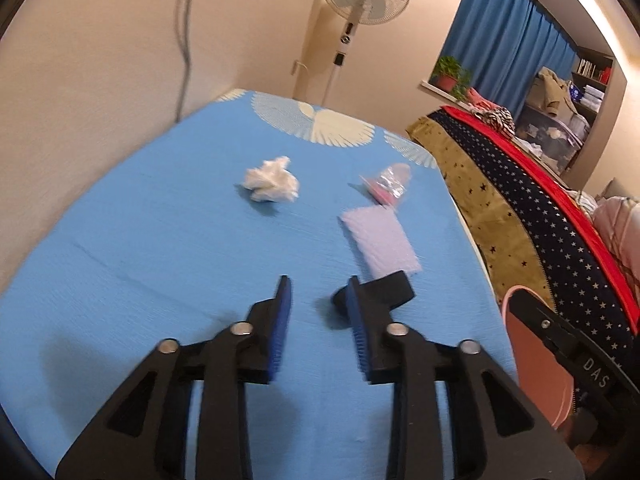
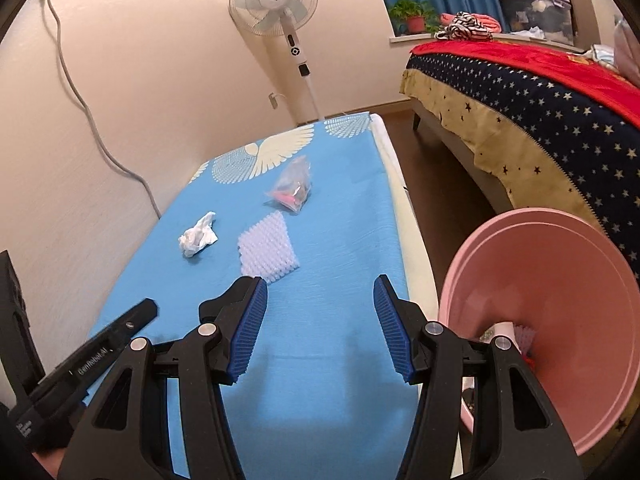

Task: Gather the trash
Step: 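Move both open grippers back toward the remaining trash on the bed, then grasp the black strap with the left gripper while the right gripper grasps the lavender foam net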

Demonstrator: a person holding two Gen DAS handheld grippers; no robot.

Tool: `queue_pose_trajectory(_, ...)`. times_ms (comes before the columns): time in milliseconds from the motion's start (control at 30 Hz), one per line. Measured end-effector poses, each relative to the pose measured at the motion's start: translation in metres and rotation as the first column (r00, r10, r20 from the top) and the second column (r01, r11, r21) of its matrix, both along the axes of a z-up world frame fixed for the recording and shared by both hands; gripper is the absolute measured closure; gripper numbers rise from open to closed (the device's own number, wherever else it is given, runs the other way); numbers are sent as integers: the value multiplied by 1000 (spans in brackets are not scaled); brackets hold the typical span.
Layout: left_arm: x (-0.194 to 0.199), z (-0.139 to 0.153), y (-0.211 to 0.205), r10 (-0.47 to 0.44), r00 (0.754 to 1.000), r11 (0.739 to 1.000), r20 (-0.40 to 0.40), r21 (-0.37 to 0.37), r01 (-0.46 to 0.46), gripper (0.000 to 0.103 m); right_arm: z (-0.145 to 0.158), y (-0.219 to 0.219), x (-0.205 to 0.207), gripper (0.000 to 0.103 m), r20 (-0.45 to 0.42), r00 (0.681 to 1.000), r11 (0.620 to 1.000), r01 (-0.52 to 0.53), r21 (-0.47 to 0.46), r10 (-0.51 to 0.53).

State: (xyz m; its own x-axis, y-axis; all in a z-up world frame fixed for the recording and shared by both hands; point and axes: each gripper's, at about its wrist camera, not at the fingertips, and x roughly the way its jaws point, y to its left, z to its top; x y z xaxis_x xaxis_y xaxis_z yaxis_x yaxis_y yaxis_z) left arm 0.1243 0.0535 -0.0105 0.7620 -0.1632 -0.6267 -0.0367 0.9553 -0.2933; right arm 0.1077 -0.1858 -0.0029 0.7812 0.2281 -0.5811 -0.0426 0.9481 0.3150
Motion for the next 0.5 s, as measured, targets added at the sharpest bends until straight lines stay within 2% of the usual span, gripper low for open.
queue_pose_trajectory(100, 11, -7, -6, -11, 999, 1000, -33, -19, 10, 67, -4, -1, 8, 48, -6, 1000, 1000, -11, -2, 11)
queue_pose_trajectory(200, 23, -23, -10, -15, 994, 999, -108, -35, 11, 67, -8, -2, 15, 48, -16, 1000, 1000, -8, 2, 8)
queue_pose_trajectory(333, 30, -32, -21, -48, 989, 999, -137, -30, 44, 67, -12, 2, 23, 48, -30, 999, 1000, -23, 3, 23)
queue_pose_trajectory(400, 32, -30, -24, -56, 990, 998, -130, -8, 55, 85, -13, 9, 28, 48, -31, 999, 999, -42, -8, 42)
queue_pose_trajectory(500, 30, -23, -16, 5, 995, 1000, -98, 24, -2, 93, -16, 17, 35, 48, -36, 998, 998, -55, -12, 54)
